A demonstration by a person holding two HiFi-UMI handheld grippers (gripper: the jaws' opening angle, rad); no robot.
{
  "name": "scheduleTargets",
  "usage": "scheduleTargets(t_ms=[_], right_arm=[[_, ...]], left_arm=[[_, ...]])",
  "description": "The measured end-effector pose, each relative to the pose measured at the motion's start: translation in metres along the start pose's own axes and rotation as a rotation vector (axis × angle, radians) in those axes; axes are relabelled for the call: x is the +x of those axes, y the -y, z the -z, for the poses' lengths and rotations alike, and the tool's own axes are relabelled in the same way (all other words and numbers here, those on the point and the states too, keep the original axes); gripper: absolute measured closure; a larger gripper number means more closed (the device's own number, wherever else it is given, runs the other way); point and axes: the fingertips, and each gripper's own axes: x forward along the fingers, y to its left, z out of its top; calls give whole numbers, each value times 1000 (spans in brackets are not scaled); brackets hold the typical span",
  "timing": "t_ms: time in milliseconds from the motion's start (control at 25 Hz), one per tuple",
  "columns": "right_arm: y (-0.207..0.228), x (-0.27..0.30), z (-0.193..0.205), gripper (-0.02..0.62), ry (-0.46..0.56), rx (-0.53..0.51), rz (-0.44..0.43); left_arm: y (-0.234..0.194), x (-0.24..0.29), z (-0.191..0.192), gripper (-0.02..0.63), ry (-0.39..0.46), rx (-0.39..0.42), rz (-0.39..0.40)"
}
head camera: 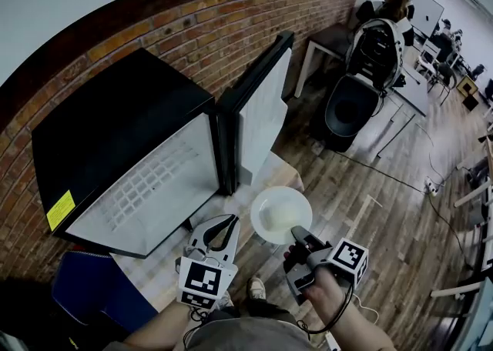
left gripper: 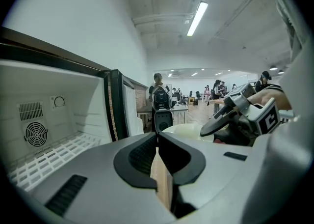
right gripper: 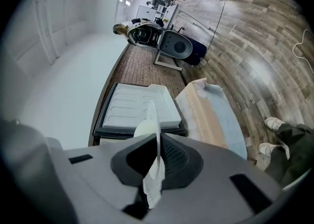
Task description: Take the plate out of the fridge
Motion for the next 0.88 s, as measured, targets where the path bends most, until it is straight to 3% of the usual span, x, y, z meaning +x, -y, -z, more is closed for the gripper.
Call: scheduleTargets(t_ms=[880], right_arm=[[-16, 5, -7, 561, -26, 8, -38]], left_arm=[[-3, 0, 1, 580, -20, -31, -18]])
